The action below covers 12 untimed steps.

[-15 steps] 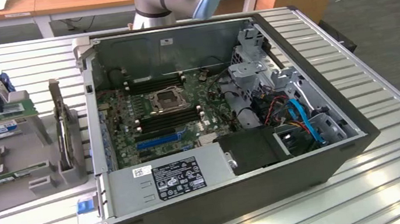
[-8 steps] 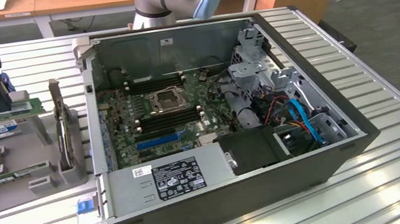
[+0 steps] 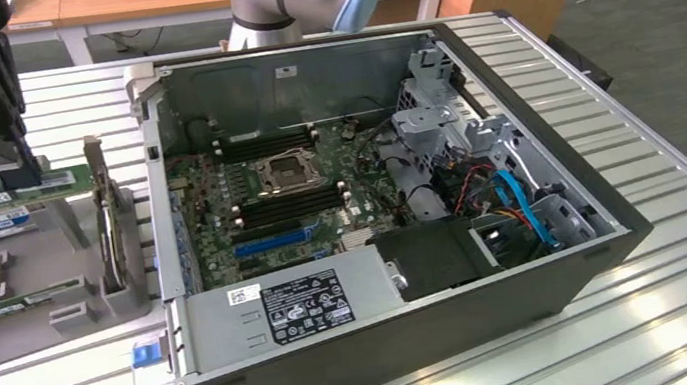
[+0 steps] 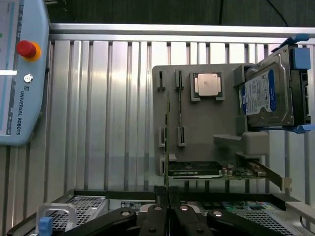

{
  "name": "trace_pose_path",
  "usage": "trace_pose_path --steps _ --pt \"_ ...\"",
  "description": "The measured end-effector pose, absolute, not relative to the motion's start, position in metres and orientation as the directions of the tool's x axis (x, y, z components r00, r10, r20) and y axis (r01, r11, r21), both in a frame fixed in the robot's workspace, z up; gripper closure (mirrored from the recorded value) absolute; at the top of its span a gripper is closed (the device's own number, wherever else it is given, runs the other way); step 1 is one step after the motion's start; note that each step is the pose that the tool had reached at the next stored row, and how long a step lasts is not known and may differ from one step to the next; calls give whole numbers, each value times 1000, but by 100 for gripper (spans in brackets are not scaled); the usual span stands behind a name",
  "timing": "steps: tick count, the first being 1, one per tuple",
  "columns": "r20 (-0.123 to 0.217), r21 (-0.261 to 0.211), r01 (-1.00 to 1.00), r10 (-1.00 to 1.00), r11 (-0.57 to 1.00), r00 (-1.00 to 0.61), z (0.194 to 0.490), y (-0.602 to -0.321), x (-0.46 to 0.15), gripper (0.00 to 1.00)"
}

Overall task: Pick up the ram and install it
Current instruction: 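Pick up the ram and move it above insertion slot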

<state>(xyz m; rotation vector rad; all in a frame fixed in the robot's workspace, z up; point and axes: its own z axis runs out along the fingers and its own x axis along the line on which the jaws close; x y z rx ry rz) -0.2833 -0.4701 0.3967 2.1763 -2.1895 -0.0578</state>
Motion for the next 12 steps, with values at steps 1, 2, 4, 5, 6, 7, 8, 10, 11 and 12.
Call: trace_pose_path --steps 1,2,4,5,6,7,8,10,11,12 --pt "12 65 -998 -1000 6 -6 397 -470 -281 88" --pt "12 65 -998 -1000 6 -6 397 -470 -280 88" --pt "12 65 -998 -1000 6 -6 397 -470 -276 88" --pt "12 65 -998 -1000 6 -6 397 -470 -274 88" --pt "12 65 -998 -1000 6 -6 397 -470 -272 88" --pt "12 65 -998 -1000 6 -6 397 -470 -270 88" --pt "12 65 -998 -1000 6 -6 397 -470 -268 88" --pt "12 65 -998 -1000 6 -6 397 -470 -264 88" --pt "12 65 -998 -1000 6 -6 397 -470 -262 88" --pt "12 66 -998 -1000 6 -6 397 -470 -260 88"
